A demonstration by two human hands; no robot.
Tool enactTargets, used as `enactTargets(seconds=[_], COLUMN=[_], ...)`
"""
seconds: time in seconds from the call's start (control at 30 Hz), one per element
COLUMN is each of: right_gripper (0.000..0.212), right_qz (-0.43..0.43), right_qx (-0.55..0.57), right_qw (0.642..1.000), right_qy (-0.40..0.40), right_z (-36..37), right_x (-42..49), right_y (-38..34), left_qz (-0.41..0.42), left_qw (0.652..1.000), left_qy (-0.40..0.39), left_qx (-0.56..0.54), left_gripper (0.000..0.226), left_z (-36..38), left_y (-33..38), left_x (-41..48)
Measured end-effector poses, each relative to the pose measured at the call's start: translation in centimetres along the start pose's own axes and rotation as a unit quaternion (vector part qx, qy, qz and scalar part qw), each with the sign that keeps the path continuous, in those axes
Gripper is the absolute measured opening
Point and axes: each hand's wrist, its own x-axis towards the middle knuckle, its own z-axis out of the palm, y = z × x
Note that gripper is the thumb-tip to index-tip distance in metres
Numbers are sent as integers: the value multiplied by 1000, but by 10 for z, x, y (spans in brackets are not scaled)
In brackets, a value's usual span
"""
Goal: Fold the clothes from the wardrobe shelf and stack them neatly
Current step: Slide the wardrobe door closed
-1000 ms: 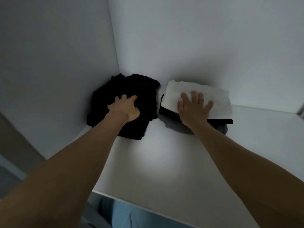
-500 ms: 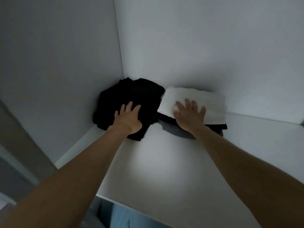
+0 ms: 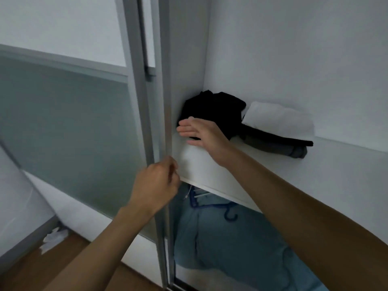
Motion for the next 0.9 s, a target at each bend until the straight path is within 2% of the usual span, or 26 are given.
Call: enactTargets(seconds=[0.07,0.13,0.23,0.33,0.4,0.5,0.73,0.9], right_gripper=[27,29,38,58,64,63,67,58], right_qz=[7,25,55,68,64,46,37,14], right_qx=[31,51,70,41,27,44,34,51], right_qw=[999,998,993,995,996,996,992,986], right_qy=[5,37,71,67,63,66,119,159], right_z=[38,59,67,68,66,55,2,-51], right_x=[1,2,2,2,-2,-14,-59,-114], right_y=[-10,-10,-6,-8,-8,-4,11,13], left_qz=[-51,-77,-73,-77,-63,-28,51,114], left_qw=[998,993,989,989,990,990,984,973], left_qy=[-9,-56,-100,-109,-107,-110,-141,-181], left_qx=[39,75,78,59,68,81,93,88], left_gripper=[18,25,17,16,16,15,13,12], left_z=[-11,-10,1,4,4,5,24,39], left_y=[-17,-22,-16,-14,-13,-4,51,111], left_x=[-3,0,9,17,19,18,4,-13])
